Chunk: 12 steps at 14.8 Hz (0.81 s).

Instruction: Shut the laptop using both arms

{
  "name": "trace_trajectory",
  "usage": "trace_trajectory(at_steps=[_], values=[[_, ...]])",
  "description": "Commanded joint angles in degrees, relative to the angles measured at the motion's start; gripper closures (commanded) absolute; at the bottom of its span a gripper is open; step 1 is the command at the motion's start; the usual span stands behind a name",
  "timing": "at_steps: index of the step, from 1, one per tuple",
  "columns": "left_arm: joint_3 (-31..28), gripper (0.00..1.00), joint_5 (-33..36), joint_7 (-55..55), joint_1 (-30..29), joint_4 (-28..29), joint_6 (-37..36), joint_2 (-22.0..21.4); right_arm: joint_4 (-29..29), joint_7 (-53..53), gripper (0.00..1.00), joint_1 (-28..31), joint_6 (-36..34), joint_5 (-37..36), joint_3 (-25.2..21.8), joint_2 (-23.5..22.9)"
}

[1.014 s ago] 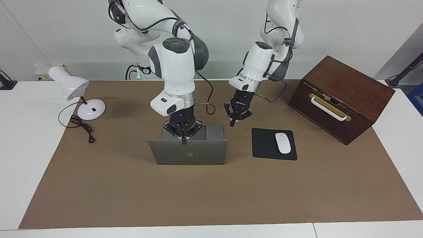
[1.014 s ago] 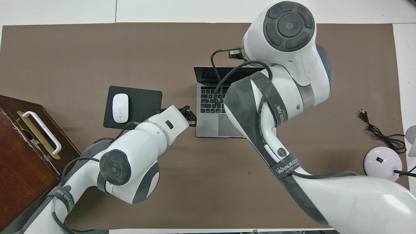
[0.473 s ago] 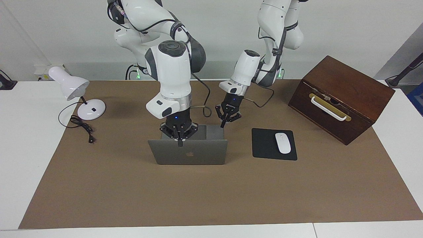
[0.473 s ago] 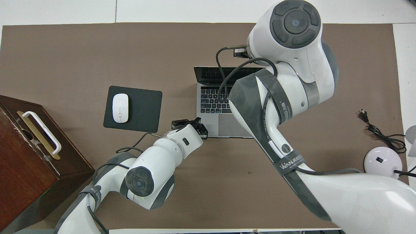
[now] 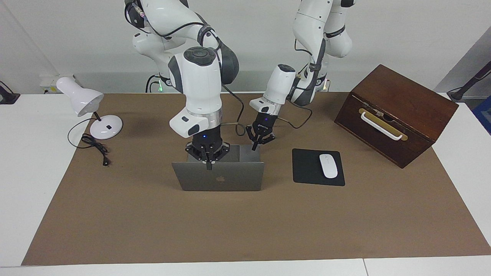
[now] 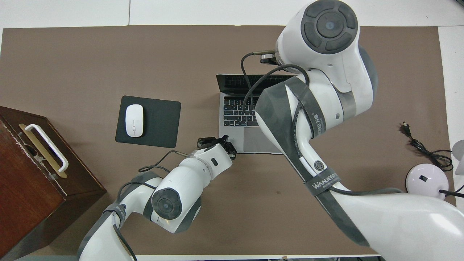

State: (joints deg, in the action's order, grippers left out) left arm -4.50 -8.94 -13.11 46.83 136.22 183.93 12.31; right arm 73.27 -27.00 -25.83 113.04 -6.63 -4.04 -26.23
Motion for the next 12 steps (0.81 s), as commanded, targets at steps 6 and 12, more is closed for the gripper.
trace_trajectory(at_steps=[6, 12], values=[[-0.77, 1.00, -1.08, 0.54, 1.59, 1.24, 4.25, 2.28, 0.20, 0.37, 1.00, 1.22, 0.52, -0.57, 0.61, 0.04], [-0.77, 1.00, -1.08, 0.72, 2.65, 2.29, 4.16, 2.19, 0.38, 0.98, 1.00, 1.75, 1.83, -0.49, 0.69, -0.66]])
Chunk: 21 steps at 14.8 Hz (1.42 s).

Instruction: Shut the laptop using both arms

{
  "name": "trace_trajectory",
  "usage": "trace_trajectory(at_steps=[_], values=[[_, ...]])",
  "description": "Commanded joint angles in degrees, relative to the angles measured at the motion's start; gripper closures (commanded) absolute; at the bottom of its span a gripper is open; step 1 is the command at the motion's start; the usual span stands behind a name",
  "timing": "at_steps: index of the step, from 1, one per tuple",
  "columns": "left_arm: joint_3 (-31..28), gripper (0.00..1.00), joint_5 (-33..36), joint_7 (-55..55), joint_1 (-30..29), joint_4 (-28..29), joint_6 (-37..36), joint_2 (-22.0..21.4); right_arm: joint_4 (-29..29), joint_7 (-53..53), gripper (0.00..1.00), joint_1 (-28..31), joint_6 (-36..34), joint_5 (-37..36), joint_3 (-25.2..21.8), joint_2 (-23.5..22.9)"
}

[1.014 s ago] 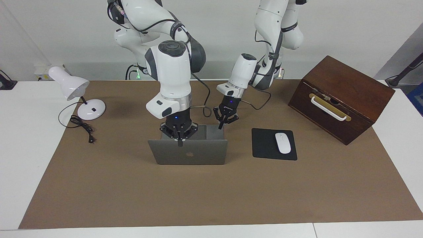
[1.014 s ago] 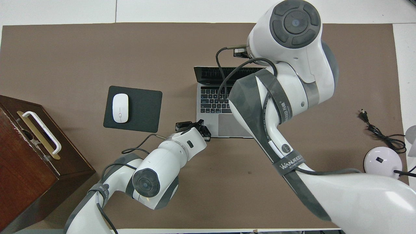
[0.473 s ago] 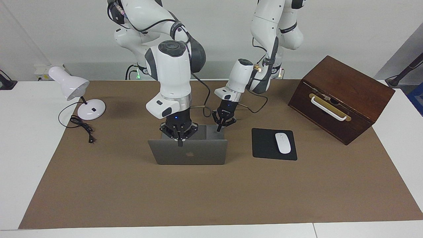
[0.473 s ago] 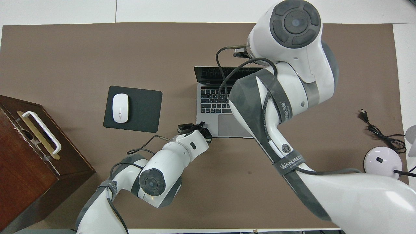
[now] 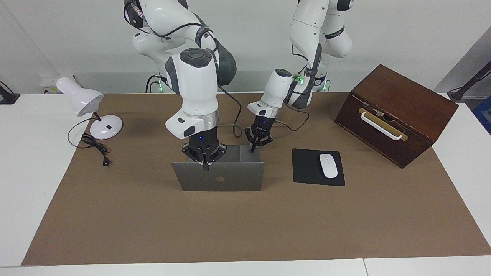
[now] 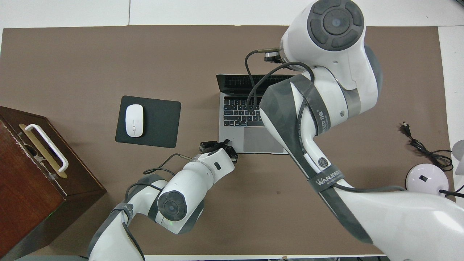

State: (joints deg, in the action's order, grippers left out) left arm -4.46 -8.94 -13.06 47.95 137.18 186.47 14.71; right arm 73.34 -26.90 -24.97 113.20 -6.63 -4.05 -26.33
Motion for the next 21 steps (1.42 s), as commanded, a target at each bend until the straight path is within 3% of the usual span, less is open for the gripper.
trace_trajectory(at_steps=[1, 9, 17, 21], values=[[-0.90, 1.00, -1.08, 0.67, 2.14, 1.33, 1.61, -0.29, 0.32, 0.97, 1.00, 0.89, 2.02, -0.49, 0.63, -0.65], [-0.90, 1.00, -1.00, 1.90, 1.89, 2.21, 2.49, 0.41, 0.41, 1.23, 1.00, 0.80, 3.17, 3.37, 0.62, -2.32], [-0.90, 1.00, -1.00, 5.68, 1.19, 2.65, 3.90, 1.90, 1.37, 9.23, 1.00, 3.70, -10.44, 12.07, 0.63, -1.62], [-0.90, 1.00, -0.82, 6.90, 0.49, 2.83, 3.90, 2.52, 2.07, 11.51, 1.00, 4.41, -14.76, 12.87, 0.71, -1.09]])
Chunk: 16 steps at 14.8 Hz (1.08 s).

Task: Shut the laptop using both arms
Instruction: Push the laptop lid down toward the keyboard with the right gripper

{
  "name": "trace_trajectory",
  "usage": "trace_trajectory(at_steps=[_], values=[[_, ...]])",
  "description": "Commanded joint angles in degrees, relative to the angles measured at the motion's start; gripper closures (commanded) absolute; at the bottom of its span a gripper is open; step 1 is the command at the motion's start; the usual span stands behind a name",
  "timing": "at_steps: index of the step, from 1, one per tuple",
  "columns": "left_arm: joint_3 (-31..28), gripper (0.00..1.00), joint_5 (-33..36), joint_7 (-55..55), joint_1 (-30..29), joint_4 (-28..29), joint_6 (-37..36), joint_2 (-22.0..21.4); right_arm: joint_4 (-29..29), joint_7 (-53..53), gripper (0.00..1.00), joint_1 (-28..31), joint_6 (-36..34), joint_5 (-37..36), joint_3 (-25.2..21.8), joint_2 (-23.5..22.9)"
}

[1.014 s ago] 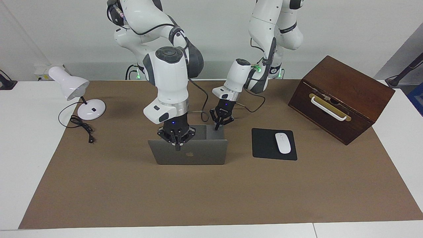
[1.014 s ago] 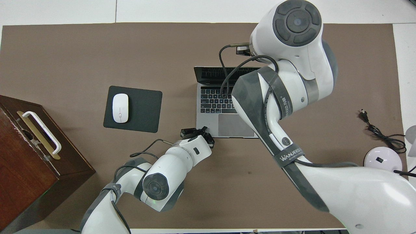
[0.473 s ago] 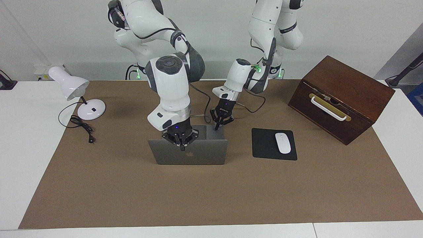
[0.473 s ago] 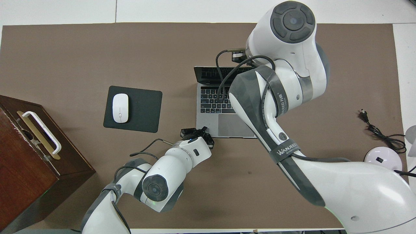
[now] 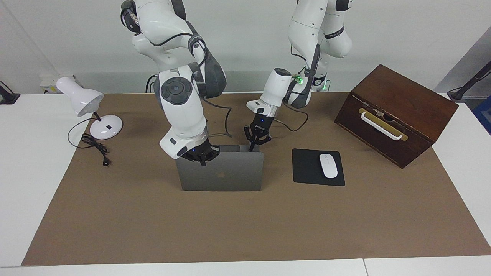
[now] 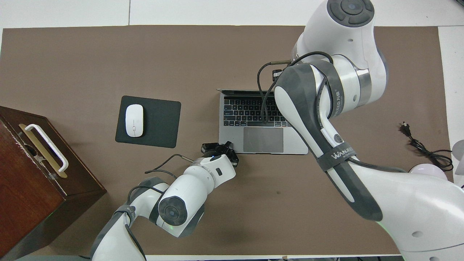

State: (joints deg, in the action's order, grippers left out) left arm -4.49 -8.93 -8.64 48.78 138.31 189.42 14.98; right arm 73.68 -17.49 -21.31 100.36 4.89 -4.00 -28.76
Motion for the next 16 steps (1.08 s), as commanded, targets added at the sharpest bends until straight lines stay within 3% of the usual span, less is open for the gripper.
trace_trajectory(at_steps=[1, 10, 16], values=[[-0.87, 1.00, -0.82, 3.35, -0.70, 1.79, 1.04, 2.42, 1.99, 2.63, 1.00, 0.74, -2.53, 1.44, 0.66, 1.42], [-0.79, 1.00, -0.39, 5.56, -1.67, 1.87, 1.13, 4.00, 6.91, 1.94, 1.00, 0.65, -6.58, 5.04, 1.80, 1.51], [-0.87, 1.00, -0.21, 6.97, -1.76, 2.66, 1.13, 4.09, 13.23, 0.44, 1.00, -0.14, 0.87, 5.22, 1.80, 1.16]])
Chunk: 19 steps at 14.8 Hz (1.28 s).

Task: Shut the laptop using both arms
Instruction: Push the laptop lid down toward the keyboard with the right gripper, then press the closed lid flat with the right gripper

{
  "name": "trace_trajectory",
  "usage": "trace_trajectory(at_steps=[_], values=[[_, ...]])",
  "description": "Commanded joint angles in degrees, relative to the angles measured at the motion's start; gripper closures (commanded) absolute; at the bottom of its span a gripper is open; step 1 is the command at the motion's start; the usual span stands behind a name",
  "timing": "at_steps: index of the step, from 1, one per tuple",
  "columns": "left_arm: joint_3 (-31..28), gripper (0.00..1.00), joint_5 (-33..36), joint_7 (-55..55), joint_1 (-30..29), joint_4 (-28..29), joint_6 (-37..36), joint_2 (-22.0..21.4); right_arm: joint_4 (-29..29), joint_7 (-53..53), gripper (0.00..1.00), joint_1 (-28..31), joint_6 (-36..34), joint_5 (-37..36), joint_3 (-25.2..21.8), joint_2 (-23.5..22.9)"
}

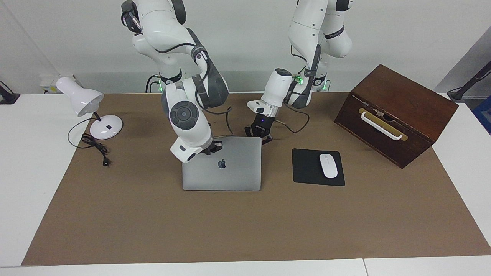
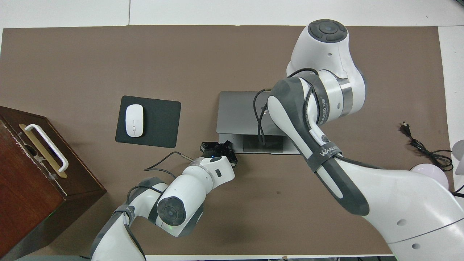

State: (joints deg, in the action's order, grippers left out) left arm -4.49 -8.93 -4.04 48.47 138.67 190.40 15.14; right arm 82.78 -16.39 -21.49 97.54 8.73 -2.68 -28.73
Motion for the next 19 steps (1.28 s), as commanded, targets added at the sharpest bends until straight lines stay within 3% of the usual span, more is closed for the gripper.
trace_trajectory(at_steps=[1, 19], values=[[-0.78, 1.00, -0.22, 2.37, -1.45, 2.31, 0.14, 3.94, 4.66, -1.09, 1.00, -0.04, 4.75, 1.38, 0.48, 0.87], [-0.78, 1.00, -0.22, 4.92, -2.68, 3.01, -0.12, 4.64, 9.41, -1.89, 1.00, -1.01, 13.37, 2.17, 0.57, -0.02]])
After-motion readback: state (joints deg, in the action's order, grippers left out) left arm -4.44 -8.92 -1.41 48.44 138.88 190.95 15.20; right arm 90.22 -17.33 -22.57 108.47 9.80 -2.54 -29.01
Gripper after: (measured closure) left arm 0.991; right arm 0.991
